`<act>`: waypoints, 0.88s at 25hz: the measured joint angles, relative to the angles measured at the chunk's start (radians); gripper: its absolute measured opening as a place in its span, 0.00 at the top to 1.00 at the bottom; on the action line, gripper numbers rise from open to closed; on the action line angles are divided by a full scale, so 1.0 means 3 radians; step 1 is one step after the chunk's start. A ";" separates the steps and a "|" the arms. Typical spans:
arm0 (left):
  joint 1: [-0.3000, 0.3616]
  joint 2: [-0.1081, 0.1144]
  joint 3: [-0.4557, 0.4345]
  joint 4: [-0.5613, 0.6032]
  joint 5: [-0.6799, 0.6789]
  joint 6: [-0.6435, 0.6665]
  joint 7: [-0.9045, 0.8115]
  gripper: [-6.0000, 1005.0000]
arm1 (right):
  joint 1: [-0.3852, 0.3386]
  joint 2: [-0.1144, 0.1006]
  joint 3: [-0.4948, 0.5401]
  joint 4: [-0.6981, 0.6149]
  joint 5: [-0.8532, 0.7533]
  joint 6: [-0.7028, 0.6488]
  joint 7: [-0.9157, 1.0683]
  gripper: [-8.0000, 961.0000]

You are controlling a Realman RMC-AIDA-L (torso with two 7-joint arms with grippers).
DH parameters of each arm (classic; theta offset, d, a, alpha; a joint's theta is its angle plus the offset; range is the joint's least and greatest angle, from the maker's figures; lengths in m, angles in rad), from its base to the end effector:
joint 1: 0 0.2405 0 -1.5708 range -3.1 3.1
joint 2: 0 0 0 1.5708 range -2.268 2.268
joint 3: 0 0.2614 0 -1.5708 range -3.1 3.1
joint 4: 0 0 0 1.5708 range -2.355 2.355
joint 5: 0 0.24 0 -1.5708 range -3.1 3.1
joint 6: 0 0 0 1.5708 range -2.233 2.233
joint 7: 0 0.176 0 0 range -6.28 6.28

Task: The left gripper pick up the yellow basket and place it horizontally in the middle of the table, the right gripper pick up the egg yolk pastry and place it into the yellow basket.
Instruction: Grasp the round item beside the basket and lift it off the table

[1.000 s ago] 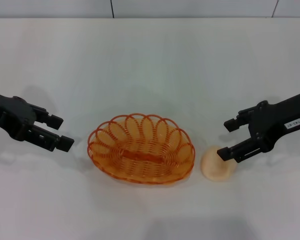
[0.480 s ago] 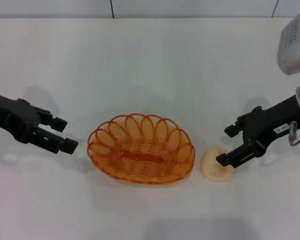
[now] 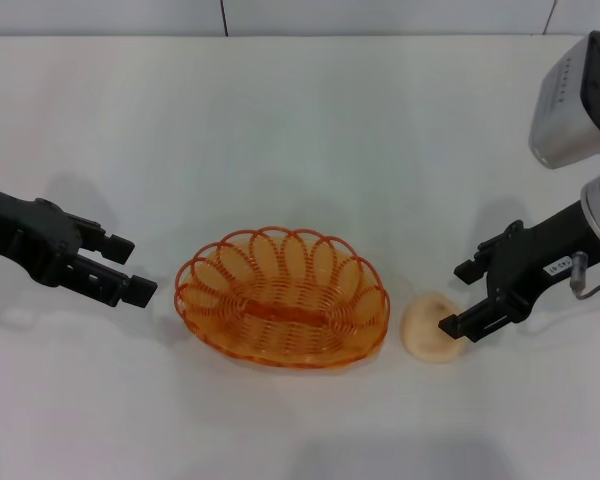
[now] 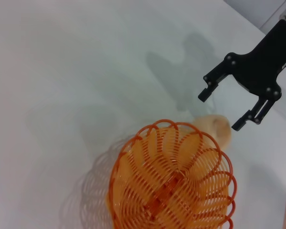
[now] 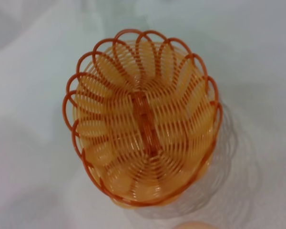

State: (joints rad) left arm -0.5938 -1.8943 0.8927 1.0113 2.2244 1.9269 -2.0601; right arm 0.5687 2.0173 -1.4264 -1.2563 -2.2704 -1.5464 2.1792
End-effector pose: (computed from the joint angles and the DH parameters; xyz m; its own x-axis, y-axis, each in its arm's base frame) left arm -0.2473 0.3583 0.0619 0.7747 0.6323 0.0071 0.6321 -0.7747 0.0197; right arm 0.1843 0.3724 -0.0461 0.9082 -0.3774 0.1808 -0.3555 -0.9237 -0.1425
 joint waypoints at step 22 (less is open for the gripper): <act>0.0011 -0.0023 -0.0010 -0.0014 -0.0001 -0.0049 0.0000 0.13 | 0.0083 0.0017 -0.0193 -0.0005 -0.0056 0.0048 0.0105 0.27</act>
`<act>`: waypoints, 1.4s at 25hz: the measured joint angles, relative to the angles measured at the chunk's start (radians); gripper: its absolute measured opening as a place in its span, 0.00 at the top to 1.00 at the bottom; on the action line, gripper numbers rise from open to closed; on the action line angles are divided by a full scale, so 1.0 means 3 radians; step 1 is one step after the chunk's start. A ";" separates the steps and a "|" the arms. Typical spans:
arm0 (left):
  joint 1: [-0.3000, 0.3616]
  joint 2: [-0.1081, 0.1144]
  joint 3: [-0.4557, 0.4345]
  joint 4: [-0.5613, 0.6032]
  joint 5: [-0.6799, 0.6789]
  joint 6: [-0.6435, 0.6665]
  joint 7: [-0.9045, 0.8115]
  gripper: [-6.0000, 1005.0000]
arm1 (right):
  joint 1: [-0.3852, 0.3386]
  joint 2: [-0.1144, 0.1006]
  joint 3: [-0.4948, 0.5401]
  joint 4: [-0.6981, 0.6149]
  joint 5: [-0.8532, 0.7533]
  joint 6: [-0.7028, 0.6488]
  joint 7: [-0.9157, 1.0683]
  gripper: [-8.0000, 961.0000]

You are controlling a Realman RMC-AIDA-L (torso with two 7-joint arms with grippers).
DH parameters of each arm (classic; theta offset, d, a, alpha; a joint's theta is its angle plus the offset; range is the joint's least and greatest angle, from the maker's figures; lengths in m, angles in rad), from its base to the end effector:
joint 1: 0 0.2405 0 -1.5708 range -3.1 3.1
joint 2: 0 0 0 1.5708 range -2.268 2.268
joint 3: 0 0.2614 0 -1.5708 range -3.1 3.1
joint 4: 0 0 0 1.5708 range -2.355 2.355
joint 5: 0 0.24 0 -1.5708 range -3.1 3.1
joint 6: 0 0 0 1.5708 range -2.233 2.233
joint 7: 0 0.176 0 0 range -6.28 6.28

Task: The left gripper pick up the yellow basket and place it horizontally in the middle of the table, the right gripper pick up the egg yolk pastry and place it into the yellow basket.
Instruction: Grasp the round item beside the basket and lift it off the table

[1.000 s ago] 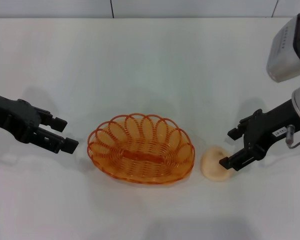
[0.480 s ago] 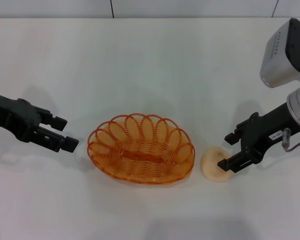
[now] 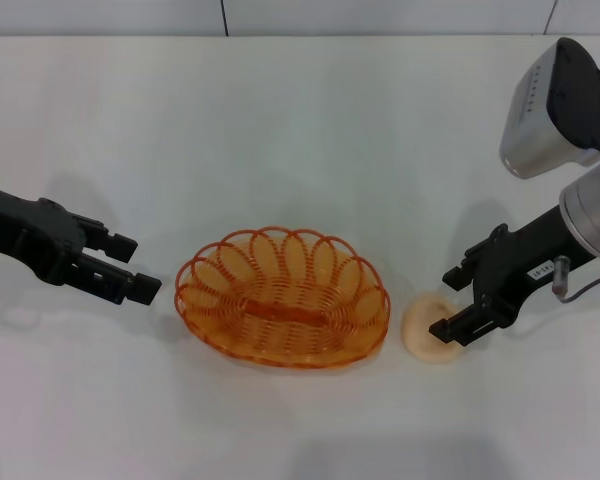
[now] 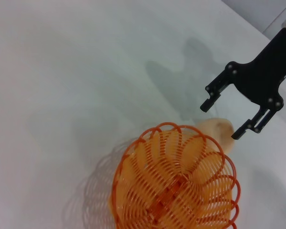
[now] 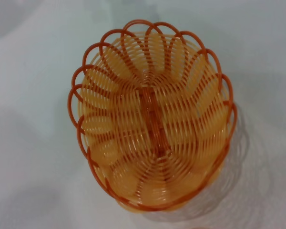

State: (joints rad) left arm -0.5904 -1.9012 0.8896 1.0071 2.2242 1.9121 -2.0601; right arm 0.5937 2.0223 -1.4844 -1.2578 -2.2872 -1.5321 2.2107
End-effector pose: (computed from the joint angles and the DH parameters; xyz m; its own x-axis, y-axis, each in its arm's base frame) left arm -0.2486 0.3592 0.0590 0.7697 0.6381 0.0188 0.6379 -0.7700 0.0154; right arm 0.1746 0.3711 -0.0581 0.9103 -0.3505 0.2204 -0.3274 -0.9352 -0.1352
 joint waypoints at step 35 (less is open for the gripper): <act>0.0080 -0.0028 -0.0074 -0.0003 -0.0017 -0.0033 0.0017 0.13 | 0.0044 -0.0015 0.0014 -0.0232 -0.0051 -0.0120 0.0090 0.94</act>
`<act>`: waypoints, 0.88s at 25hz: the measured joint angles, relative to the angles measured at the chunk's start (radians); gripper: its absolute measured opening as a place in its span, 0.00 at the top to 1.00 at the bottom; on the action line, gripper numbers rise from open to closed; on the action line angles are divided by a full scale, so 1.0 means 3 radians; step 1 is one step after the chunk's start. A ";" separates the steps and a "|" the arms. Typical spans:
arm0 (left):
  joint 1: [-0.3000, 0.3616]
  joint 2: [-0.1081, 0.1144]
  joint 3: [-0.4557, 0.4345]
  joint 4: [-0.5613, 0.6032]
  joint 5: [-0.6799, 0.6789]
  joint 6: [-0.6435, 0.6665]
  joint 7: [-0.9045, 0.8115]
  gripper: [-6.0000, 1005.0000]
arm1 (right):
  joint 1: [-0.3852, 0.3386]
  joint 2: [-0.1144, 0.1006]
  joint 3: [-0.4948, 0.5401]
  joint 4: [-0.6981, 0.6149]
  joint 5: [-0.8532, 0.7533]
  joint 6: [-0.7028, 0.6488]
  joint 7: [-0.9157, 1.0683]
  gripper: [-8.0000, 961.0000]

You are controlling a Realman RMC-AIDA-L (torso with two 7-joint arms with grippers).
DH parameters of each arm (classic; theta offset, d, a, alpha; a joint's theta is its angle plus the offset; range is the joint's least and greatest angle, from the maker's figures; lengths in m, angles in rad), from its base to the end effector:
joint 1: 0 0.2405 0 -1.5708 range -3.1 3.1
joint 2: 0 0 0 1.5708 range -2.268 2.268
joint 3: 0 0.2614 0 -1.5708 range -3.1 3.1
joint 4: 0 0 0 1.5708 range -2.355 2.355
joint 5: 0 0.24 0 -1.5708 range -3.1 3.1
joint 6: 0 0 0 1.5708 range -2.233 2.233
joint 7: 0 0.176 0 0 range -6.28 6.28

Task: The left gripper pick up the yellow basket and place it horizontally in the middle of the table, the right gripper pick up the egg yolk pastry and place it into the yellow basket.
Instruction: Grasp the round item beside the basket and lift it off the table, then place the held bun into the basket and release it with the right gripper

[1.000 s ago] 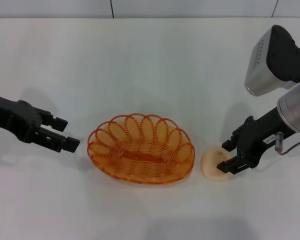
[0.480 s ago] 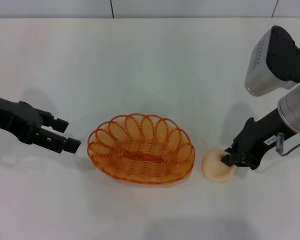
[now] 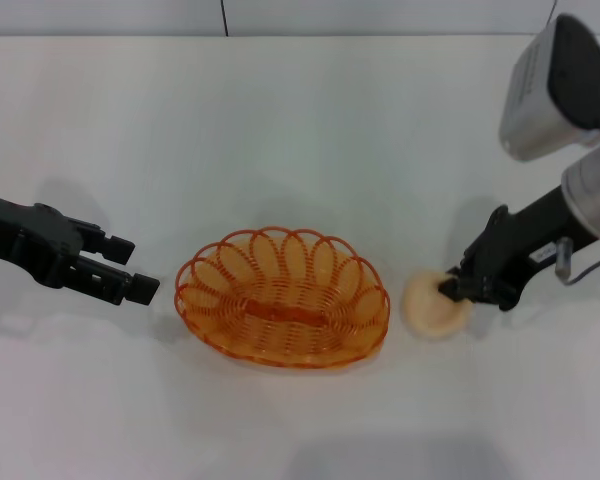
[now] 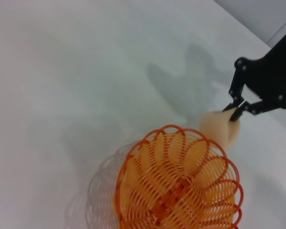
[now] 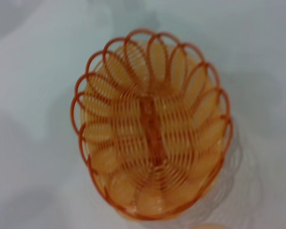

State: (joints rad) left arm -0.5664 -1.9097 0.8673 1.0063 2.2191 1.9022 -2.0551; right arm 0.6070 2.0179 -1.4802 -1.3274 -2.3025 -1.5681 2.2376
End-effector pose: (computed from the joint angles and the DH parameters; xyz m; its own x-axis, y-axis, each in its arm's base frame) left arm -0.2561 0.3555 0.0589 0.7524 0.6567 0.0503 0.6571 -0.7537 0.0113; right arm 0.1581 0.3728 -0.0478 0.9203 -0.3176 0.2285 -0.2887 -0.9454 -0.1513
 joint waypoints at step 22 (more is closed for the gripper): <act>0.0002 0.0000 -0.0043 0.0002 -0.0003 -0.0009 0.0012 0.13 | 0.0291 0.0033 -0.0069 -0.0562 0.0162 -0.0202 0.0254 0.95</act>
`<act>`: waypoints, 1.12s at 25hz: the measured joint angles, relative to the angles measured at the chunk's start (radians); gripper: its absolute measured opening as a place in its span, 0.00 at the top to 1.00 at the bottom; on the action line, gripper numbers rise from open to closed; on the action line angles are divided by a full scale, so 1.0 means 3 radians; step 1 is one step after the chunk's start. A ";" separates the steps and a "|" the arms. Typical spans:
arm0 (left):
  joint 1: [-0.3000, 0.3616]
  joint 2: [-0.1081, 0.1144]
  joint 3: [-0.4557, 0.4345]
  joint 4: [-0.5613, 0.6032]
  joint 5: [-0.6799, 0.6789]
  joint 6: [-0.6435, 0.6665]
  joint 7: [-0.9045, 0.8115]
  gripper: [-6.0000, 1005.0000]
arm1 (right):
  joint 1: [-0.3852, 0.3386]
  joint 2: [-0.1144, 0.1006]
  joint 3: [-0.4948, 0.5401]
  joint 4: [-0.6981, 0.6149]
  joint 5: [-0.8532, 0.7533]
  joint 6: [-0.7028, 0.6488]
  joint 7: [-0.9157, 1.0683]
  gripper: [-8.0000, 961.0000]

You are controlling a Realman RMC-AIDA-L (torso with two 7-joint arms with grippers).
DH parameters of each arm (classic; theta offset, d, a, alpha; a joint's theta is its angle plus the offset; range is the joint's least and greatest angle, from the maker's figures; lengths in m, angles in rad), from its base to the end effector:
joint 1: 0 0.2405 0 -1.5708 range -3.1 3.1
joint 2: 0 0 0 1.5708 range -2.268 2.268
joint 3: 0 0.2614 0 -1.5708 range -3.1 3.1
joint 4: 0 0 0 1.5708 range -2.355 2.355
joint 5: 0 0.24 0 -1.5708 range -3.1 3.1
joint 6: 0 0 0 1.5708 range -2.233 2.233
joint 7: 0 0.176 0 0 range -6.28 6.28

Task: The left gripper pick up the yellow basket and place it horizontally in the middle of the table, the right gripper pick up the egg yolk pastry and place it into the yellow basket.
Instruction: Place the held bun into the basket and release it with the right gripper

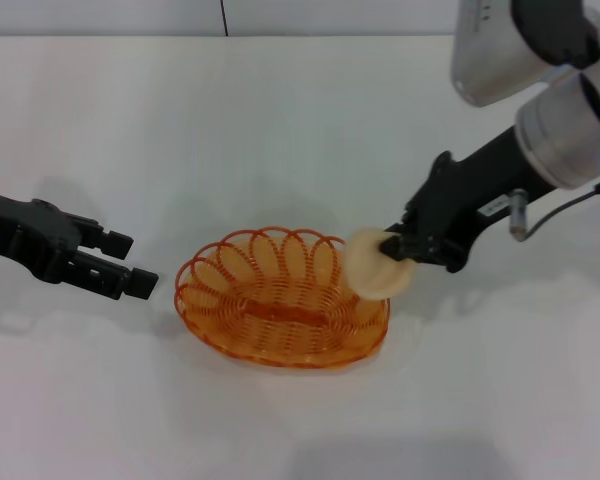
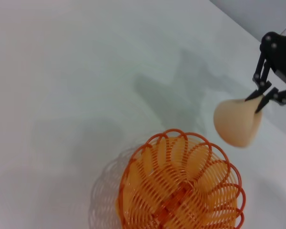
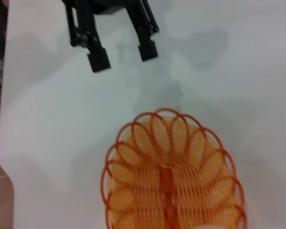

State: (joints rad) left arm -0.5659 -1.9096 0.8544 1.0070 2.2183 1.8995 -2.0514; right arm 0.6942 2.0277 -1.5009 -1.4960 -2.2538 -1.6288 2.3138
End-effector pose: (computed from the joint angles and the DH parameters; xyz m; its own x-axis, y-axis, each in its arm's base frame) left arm -0.2565 0.3566 0.0610 0.7518 0.6563 0.0639 0.6574 -0.7535 0.0050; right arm 0.0805 0.3661 -0.0394 0.9697 -0.1650 0.1804 -0.1430 -0.9813 -0.1290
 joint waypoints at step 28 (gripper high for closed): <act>-0.0030 -0.0043 0.0000 -0.0002 -0.0011 -0.0043 0.0002 0.13 | 0.0366 0.0001 -0.0699 0.0445 0.0248 0.0629 0.0039 0.94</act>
State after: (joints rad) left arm -0.5750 -1.9225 0.8545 1.0064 2.2149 1.8868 -2.0508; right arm 0.8040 2.0279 -1.7107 -1.3626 -2.1793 -1.4400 2.3254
